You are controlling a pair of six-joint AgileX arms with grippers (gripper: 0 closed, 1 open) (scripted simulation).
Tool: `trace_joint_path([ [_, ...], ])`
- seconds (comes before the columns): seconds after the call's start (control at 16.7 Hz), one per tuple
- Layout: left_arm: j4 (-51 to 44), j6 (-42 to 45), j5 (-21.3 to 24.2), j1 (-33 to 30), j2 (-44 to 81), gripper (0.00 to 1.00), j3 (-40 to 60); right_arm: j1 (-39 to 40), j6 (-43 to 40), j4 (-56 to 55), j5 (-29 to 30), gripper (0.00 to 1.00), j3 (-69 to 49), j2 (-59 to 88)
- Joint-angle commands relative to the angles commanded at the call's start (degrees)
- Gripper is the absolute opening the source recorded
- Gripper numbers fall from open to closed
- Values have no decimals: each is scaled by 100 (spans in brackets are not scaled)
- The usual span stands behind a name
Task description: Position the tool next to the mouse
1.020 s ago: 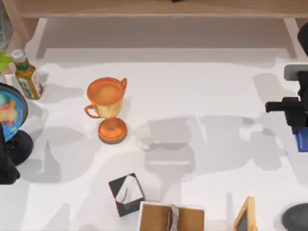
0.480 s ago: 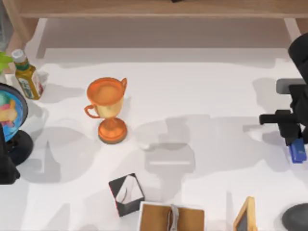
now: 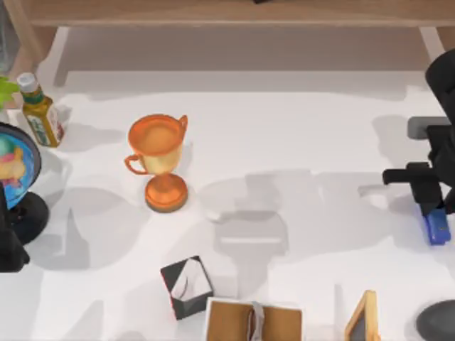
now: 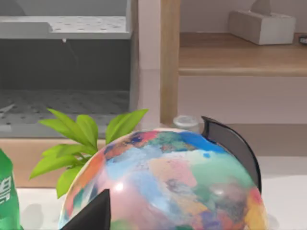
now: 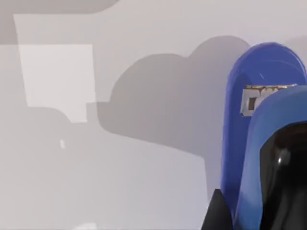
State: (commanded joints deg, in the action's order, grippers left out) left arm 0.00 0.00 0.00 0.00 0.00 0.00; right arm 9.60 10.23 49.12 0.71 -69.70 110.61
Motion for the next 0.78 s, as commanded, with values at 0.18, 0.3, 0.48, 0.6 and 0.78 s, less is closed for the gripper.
trace_joint_path([
  [0.18, 0, 0, 0, 0, 0, 100, 0, 0, 0, 0, 0, 68, 0, 0],
  [0.3, 0, 0, 0, 0, 0, 100, 0, 0, 0, 0, 0, 83, 0, 0],
  [0.48, 0, 0, 0, 0, 0, 100, 0, 0, 0, 0, 0, 100, 0, 0],
  [0.6, 0, 0, 0, 0, 0, 100, 0, 0, 0, 0, 0, 100, 0, 0],
  [0.78, 0, 0, 0, 0, 0, 100, 0, 0, 0, 0, 0, 100, 0, 0],
])
